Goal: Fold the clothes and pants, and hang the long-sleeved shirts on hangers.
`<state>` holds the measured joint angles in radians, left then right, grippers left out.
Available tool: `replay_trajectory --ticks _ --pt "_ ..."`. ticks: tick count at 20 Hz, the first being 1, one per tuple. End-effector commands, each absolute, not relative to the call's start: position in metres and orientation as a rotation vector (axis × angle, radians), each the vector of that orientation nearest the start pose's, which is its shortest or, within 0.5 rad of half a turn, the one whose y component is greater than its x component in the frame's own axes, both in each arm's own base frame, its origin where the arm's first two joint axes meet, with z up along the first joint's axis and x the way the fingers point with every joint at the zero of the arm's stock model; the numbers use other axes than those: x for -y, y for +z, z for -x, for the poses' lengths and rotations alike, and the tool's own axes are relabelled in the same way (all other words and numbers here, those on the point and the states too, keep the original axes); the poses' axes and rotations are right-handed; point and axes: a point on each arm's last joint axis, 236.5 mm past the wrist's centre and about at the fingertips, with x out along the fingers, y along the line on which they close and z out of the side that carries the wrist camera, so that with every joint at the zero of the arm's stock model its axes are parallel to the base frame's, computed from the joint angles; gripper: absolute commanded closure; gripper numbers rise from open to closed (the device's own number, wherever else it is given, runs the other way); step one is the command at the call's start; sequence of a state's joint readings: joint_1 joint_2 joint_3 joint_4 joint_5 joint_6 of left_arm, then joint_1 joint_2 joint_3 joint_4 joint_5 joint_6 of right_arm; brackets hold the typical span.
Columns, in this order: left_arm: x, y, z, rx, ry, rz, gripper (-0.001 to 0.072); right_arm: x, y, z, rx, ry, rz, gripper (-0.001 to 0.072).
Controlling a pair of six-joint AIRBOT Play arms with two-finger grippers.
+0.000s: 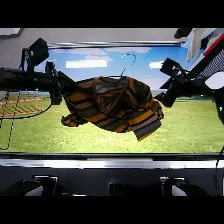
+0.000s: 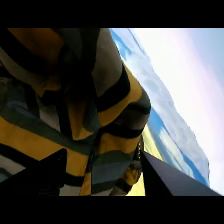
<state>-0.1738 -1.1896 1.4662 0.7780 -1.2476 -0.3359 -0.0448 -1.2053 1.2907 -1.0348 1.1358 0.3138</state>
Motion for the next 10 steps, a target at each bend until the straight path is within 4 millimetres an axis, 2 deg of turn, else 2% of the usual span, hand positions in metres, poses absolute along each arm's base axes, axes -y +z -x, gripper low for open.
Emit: replay_trajectory --ticks 1,3,10 --pt "0.226 0.218 -0.362 -0.378 -1.160 -0.563 0.0691 -0.106 0.135 -0.442 -0.511 0.816 0.628 0.0165" --pt "0.226 0.218 -0.362 -0.378 -1.160 -0.563 0.0691 -0.109 0.142 -0.449 -0.478 0.797 0.591 0.0166" --pt "0.226 0.218 -0.362 -0.378 -1.160 -0.563 0.0691 -0.130 0.129 -0.453 -0.467 0.886 0.485 0.0184"
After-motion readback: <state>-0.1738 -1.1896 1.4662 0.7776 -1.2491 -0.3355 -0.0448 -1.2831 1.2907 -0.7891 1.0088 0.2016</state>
